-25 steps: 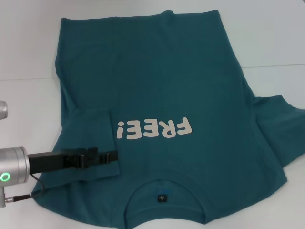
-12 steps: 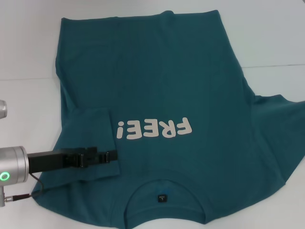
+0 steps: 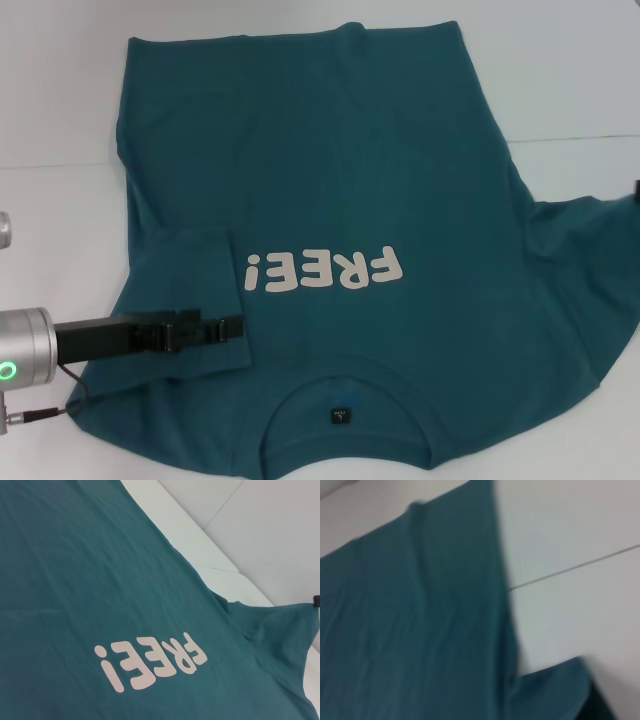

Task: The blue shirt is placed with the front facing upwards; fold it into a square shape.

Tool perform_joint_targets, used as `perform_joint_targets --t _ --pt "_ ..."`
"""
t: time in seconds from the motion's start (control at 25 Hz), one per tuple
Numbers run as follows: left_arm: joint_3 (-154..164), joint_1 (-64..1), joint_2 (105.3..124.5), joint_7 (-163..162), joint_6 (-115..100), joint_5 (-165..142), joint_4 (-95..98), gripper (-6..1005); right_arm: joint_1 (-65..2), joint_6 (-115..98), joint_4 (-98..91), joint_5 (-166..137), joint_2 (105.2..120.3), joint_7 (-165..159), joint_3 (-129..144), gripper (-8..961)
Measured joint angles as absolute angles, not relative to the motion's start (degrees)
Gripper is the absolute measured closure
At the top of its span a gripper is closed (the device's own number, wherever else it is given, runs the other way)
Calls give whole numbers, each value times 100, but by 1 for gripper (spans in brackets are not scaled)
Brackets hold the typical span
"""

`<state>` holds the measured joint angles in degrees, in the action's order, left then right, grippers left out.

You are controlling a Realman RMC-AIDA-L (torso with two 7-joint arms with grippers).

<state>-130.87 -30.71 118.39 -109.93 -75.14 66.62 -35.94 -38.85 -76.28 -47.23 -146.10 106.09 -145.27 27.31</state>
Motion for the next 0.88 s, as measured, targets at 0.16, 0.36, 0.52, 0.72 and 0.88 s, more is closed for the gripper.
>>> perform_joint_targets --t 0.16,0.36,0.52,0.72,0.88 --pt "-13087 -3082 11832 -10995 -7515 6662 -3595 61 -4087 -7849 -4875 -14607 10685 -14513 2998 953" --pt "-13087 -3083 11829 -10996 -7514 6662 -3594 60 -4399 -7964 -4911 -14621 10780 -14560 3393 952" --pt "-13107 -3060 11828 -10995 -7515 6662 -3594 60 -4677 -7984 -4893 -14645 10877 -14599 3714 943" --pt "-13118 -3052 11815 -10995 -7515 6662 -3595 60 -4970 -8058 -4850 -14652 11010 -14690 4088 933" --pt "-13123 -3044 11813 -10989 -7511 6662 -3594 60 -5107 -8018 -4713 -14663 11118 -14742 4412 924"
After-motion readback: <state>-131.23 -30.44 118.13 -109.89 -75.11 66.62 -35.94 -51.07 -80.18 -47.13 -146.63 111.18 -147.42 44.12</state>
